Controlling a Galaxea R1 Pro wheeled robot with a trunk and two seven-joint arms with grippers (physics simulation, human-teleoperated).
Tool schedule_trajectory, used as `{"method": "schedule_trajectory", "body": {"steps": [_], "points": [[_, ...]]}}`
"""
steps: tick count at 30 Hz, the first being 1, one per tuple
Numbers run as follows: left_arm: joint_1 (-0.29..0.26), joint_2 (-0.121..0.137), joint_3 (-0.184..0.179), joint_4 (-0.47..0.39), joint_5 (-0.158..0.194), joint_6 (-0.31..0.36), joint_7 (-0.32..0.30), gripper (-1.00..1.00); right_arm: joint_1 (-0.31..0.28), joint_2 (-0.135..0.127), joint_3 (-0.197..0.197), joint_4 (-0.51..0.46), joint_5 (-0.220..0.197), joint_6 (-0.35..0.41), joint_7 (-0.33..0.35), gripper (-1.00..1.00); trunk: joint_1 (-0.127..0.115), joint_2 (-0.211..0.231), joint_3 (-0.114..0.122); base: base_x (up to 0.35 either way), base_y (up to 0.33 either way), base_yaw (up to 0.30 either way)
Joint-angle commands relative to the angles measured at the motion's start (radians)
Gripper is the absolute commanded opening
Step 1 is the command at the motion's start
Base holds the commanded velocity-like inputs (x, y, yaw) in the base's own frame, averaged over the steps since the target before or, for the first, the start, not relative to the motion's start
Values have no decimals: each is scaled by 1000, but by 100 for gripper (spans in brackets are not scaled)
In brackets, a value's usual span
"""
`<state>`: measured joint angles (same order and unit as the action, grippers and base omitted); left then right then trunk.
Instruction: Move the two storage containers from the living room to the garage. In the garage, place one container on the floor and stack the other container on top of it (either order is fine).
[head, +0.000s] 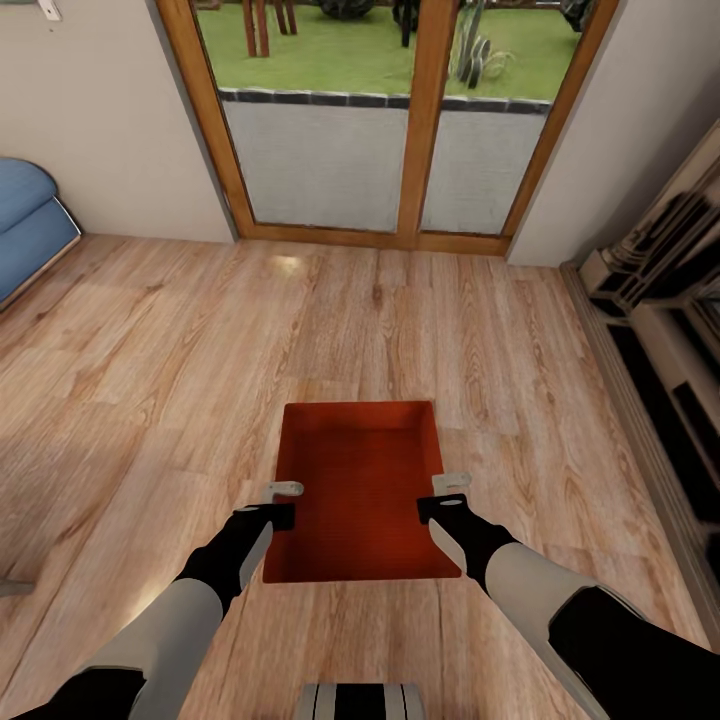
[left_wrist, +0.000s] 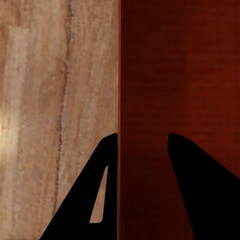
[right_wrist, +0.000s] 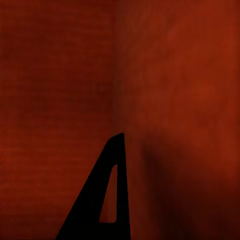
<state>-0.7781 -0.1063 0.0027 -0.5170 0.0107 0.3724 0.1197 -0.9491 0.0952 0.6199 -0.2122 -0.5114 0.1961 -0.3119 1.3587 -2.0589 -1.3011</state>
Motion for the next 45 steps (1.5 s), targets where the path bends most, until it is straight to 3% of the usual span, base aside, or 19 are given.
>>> {"method": "schedule_trajectory", "body": {"steps": [1, 29, 37, 45], "points": [[0, 13, -7, 2, 21, 5, 8, -100, -1, -8, 9, -7, 10, 5, -6, -100, 0, 0, -1, 0, 0, 0], [0, 13, -7, 2, 21, 5, 8, -100, -1, -8, 9, -9, 10, 5, -7, -100, -104, 189, 84, 0, 0, 0], [0, 13, -7, 2, 21, 5, 8, -100, -1, -3, 10, -9, 10, 5, -66, -100, -134, 245, 109, 0, 0, 0], [0, 13, -7, 3, 21, 5, 8, -100, 0, -4, 11, -9, 10, 5, -74, -100, -165, 301, 134, 0, 0, 0]]}}
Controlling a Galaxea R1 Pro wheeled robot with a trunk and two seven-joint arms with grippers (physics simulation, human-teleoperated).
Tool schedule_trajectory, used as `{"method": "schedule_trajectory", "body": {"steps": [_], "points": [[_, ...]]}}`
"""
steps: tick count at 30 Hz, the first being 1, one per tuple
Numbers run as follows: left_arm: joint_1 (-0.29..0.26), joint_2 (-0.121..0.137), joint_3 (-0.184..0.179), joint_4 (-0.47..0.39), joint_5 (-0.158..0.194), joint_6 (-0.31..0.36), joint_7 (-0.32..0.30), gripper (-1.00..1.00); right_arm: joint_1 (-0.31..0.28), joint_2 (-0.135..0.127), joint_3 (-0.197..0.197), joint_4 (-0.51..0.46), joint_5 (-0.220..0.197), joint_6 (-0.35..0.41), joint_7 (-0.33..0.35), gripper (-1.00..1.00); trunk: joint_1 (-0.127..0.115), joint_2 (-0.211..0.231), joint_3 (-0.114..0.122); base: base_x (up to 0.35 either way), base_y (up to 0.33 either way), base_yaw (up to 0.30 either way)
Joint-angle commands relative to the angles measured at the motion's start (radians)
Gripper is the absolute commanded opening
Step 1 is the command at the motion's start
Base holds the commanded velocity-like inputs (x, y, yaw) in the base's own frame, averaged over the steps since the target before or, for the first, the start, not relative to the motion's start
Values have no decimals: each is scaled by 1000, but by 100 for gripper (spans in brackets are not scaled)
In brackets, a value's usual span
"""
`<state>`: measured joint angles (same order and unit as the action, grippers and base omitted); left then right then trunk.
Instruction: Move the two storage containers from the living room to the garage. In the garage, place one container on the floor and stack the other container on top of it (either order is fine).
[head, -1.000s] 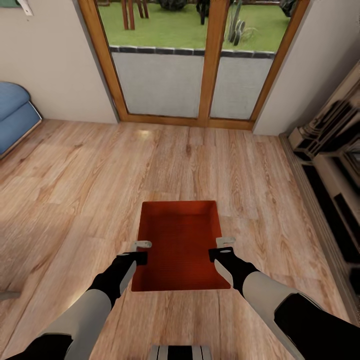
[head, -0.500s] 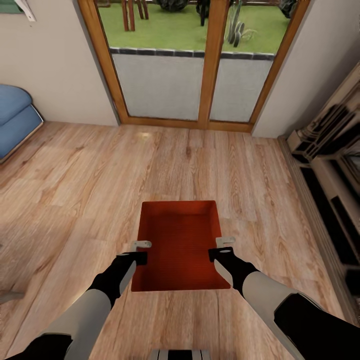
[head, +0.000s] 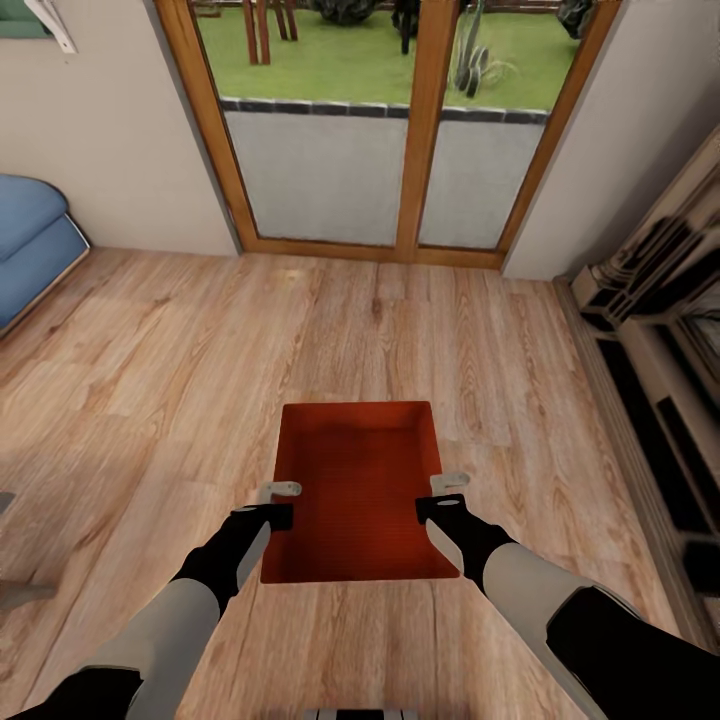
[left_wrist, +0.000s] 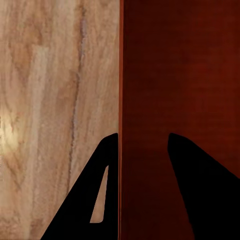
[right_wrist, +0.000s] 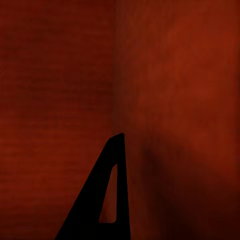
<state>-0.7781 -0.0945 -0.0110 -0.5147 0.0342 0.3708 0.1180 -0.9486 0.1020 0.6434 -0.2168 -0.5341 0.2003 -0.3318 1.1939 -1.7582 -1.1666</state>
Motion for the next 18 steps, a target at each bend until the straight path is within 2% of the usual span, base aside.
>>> {"method": "schedule_trajectory", "body": {"steps": [1, 18], "points": [[0, 1, 6, 0, -2, 7, 9, -100, -1, -11, -13, -4, 33, 0, -55, -100, -4, 7, 3, 0, 0, 0], [0, 1, 6, 1, -2, 7, 9, -100, -1, -15, -16, -4, 32, -33, -43, -100, -69, 126, 56, 0, 0, 0]]}}
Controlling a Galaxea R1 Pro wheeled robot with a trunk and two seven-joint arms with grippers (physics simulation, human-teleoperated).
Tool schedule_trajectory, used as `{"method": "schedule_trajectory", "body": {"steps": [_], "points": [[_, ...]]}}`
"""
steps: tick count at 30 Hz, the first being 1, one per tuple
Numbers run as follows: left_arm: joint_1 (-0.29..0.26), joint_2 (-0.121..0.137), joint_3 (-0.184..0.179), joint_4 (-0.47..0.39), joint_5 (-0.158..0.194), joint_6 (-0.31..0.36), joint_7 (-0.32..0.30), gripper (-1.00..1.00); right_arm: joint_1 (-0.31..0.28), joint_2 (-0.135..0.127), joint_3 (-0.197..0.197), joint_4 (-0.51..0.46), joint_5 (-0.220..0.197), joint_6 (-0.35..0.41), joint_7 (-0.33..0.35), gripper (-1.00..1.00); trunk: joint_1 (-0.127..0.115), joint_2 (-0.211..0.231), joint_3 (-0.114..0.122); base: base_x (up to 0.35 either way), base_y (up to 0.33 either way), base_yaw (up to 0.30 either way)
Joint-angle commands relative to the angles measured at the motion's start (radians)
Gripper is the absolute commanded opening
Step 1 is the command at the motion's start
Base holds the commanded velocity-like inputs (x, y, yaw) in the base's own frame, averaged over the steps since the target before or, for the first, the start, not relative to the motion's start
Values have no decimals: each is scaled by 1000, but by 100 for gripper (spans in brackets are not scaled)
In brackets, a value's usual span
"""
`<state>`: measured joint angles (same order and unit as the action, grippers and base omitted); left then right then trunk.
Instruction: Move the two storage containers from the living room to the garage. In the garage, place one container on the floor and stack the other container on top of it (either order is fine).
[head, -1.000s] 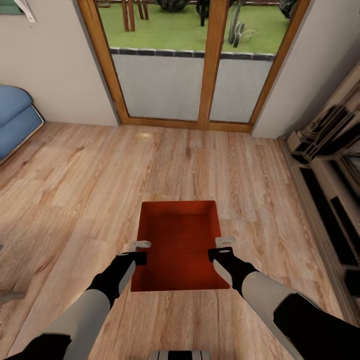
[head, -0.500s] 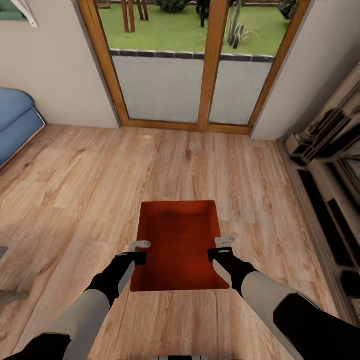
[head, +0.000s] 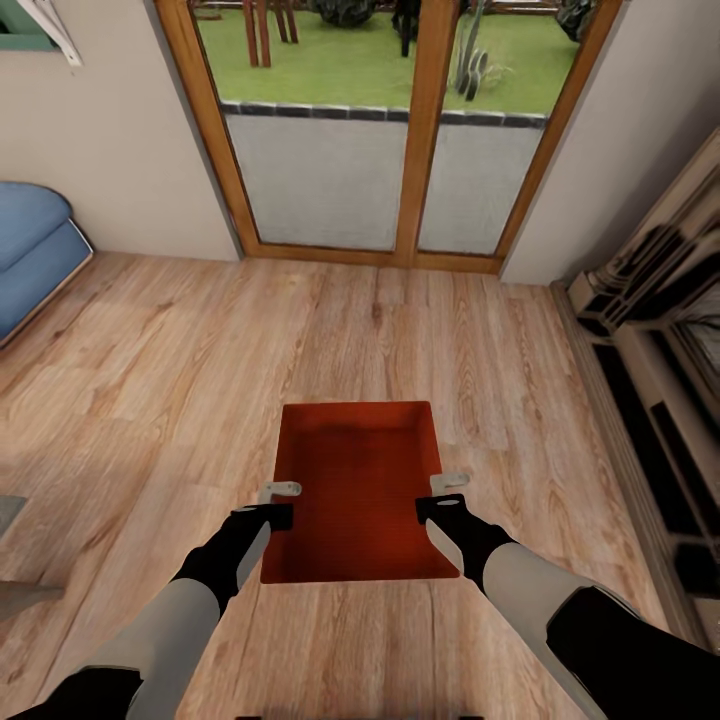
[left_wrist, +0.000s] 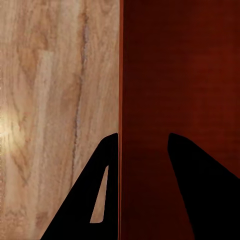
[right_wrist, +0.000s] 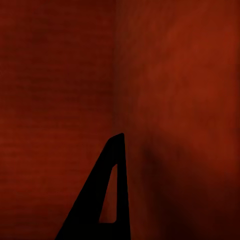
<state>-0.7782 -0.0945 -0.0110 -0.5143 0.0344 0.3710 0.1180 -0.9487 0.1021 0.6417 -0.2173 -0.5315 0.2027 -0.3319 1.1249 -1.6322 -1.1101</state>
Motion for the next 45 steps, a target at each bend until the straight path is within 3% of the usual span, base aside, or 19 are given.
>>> {"method": "schedule_trajectory", "body": {"steps": [1, 45], "points": [[0, 1, 6, 0, -2, 6, 9, -100, -1, -16, -14, -4, 30, -36, -42, -100, -4, 7, 3, 0, 0, 0], [0, 1, 7, 0, -2, 6, 9, -100, -1, -16, -17, -4, 30, -39, -22, -100, -173, 315, 141, 0, 0, 0]]}}
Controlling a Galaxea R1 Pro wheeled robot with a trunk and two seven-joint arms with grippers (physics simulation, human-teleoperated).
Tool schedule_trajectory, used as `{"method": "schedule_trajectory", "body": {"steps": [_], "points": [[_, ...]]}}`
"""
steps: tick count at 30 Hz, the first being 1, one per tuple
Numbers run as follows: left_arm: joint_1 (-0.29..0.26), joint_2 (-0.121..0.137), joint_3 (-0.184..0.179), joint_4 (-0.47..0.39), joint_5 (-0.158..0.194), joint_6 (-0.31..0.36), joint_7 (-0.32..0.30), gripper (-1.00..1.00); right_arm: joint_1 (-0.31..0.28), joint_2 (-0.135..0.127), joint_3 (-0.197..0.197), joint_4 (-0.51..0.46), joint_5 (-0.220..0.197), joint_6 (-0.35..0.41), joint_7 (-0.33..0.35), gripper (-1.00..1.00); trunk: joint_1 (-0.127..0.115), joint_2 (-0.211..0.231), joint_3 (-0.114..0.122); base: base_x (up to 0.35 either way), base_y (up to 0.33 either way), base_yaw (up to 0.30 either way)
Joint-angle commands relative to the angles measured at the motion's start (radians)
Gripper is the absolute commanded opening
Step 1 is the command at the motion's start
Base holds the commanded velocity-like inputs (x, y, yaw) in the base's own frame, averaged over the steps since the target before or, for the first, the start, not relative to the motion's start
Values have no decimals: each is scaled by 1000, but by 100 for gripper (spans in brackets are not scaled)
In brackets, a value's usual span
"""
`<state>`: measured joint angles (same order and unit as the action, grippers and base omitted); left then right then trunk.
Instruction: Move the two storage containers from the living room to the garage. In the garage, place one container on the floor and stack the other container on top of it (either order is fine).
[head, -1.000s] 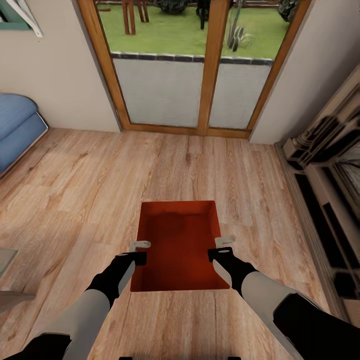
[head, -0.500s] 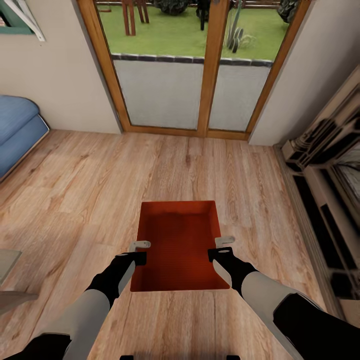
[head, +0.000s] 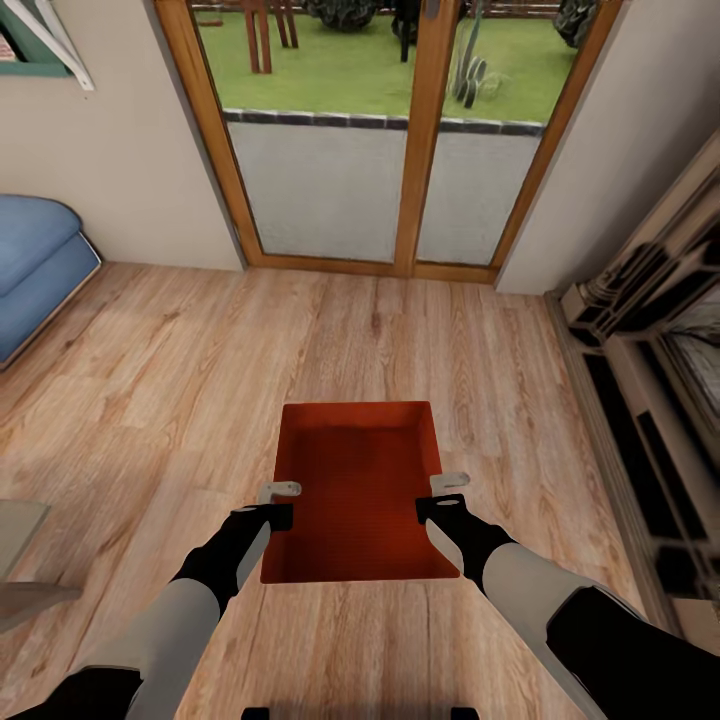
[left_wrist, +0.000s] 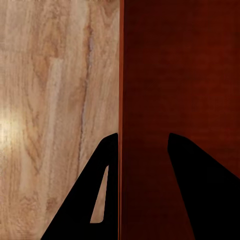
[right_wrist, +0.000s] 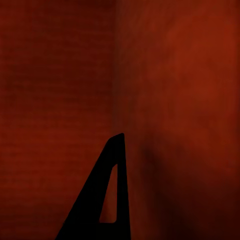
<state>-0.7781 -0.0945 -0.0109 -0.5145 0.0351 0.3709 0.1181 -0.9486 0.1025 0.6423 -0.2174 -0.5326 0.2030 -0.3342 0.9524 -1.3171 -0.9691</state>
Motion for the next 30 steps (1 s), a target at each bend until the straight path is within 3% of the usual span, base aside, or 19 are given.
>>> {"method": "schedule_trajectory", "body": {"steps": [1, 30], "points": [[0, 1, 8, 0, -3, 7, 9, -100, -1, -17, -18, -3, 31, -40, -22, -100, -4, 7, 3, 0, 0, 0], [0, 1, 9, 0, -3, 7, 9, -100, -1, -15, -20, -3, 28, -41, -31, -100, -115, 210, 127, 0, 0, -13]]}}
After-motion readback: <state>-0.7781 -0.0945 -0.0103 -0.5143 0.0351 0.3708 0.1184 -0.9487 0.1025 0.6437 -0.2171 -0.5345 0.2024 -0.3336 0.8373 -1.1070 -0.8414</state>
